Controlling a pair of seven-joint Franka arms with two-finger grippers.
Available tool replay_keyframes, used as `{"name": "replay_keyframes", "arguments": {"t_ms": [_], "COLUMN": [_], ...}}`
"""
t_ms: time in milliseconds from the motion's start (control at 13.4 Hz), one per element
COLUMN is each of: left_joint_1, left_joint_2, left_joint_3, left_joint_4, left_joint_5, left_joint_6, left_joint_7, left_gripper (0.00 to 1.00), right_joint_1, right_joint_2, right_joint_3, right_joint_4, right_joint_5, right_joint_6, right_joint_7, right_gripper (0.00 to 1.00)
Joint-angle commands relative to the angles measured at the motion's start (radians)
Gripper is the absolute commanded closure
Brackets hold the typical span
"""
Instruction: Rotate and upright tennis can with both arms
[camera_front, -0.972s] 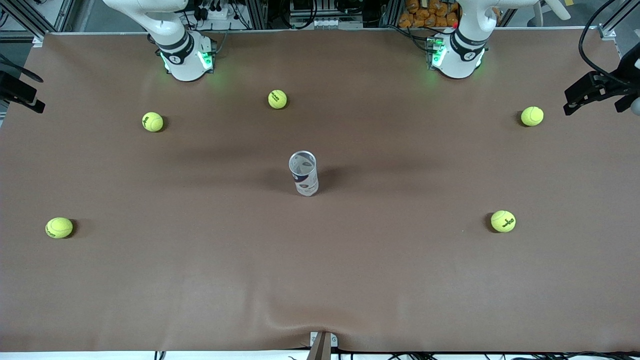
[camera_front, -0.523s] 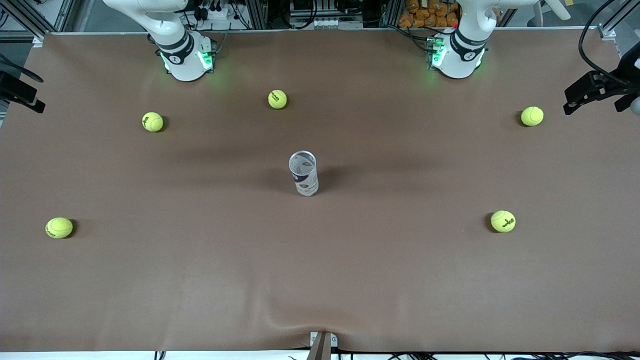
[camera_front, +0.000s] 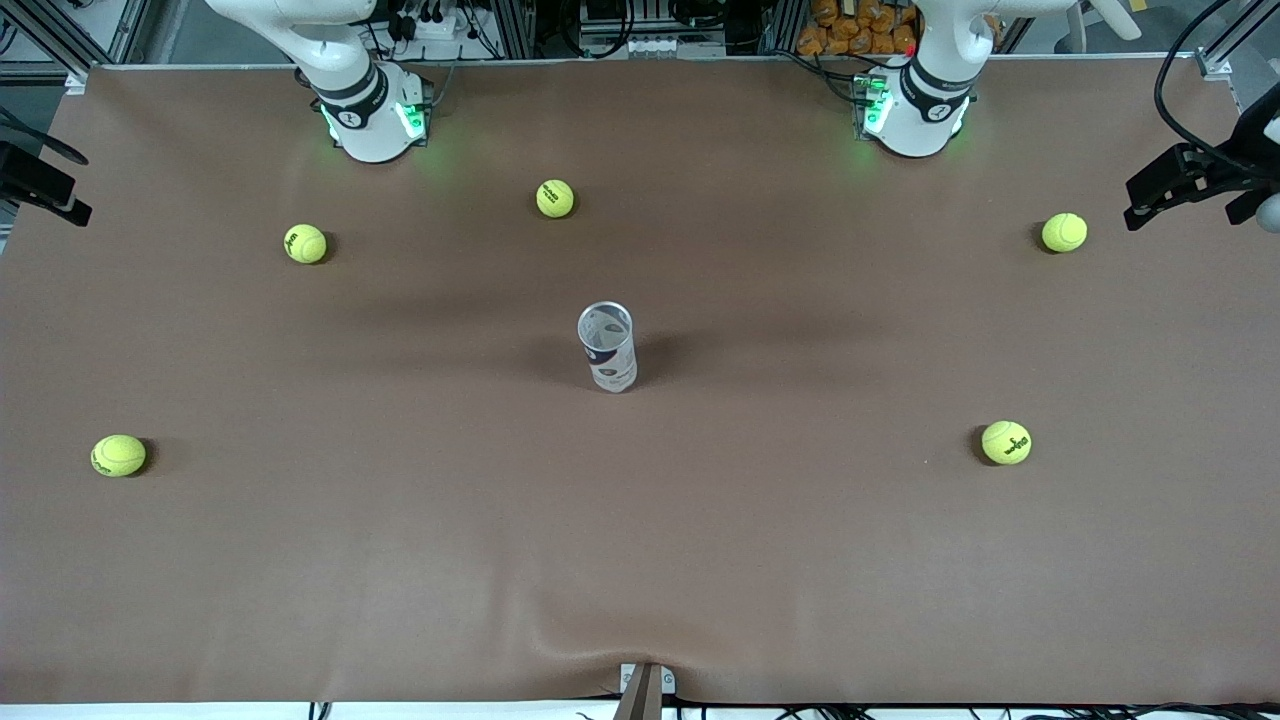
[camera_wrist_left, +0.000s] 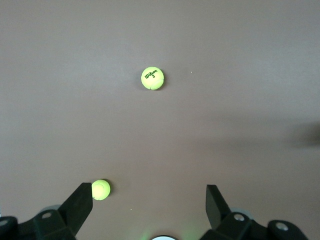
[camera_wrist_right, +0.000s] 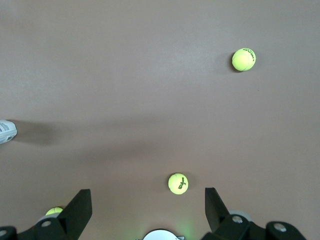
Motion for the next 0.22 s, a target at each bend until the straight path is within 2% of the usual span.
{"name": "replay_keyframes", "arguments": {"t_ms": [0, 150], "left_joint_1": [-0.003, -0.005], "left_joint_2": [-0.02, -0.02], "left_joint_3": [-0.005, -0.009], "left_joint_4": [-0.021, -0.027], "left_joint_5": [-0.025, -0.034], "left_joint_6": [0.007, 0.007], "left_joint_7": [0.007, 0.007], "left_gripper": [0.0, 0.0], "right_joint_1": [-0.003, -0.003], "right_joint_2": [0.0, 0.0], "right_joint_3": [0.002, 0.002], "right_joint_4": [0.003, 0.003], "right_joint_5": [0.012, 0.012], "right_joint_6": [0.001, 0.001], "right_joint_7": [-0.004, -0.004], "right_gripper": [0.0, 0.0]}}
